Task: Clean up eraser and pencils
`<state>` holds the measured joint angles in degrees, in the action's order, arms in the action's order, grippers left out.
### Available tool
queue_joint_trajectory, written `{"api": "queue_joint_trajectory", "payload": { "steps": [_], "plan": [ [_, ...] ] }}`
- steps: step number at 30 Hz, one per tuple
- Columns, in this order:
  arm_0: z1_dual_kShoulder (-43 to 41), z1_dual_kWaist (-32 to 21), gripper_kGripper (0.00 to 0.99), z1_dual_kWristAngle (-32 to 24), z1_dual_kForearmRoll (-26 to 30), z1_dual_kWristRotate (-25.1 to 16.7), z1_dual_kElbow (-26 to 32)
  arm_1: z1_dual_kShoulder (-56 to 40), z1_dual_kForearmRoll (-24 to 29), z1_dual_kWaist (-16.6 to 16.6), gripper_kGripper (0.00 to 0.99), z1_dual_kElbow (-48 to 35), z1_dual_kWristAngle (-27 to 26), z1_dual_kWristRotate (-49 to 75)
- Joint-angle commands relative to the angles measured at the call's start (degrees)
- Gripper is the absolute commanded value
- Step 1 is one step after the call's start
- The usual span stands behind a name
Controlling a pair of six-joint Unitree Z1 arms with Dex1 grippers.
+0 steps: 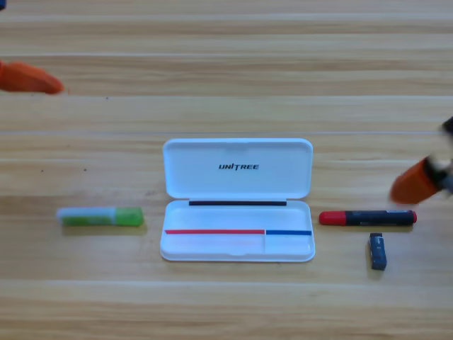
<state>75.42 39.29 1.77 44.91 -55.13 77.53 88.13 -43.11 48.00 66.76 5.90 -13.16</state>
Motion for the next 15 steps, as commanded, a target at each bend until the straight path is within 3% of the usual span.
{"api": "queue_joint_trajectory", "payload": {
  "steps": [1,10,15],
  "plan": [
    [10.01,-13.19,0.980,-0.80,1.94,-6.04,-1.24,12.94,-1.01,-1.59,0.988,1.88,-3.79,-9.60],
    [21.70,-18.02,0.979,-4.67,5.63,-10.44,-1.94,23.66,3.21,-3.70,0.977,2.76,-2.83,-21.29],
    [25.22,-18.73,0.982,-5.99,5.80,-11.23,-2.91,26.21,5.49,-4.40,0.897,1.44,-2.03,-23.75]
  ]
}}
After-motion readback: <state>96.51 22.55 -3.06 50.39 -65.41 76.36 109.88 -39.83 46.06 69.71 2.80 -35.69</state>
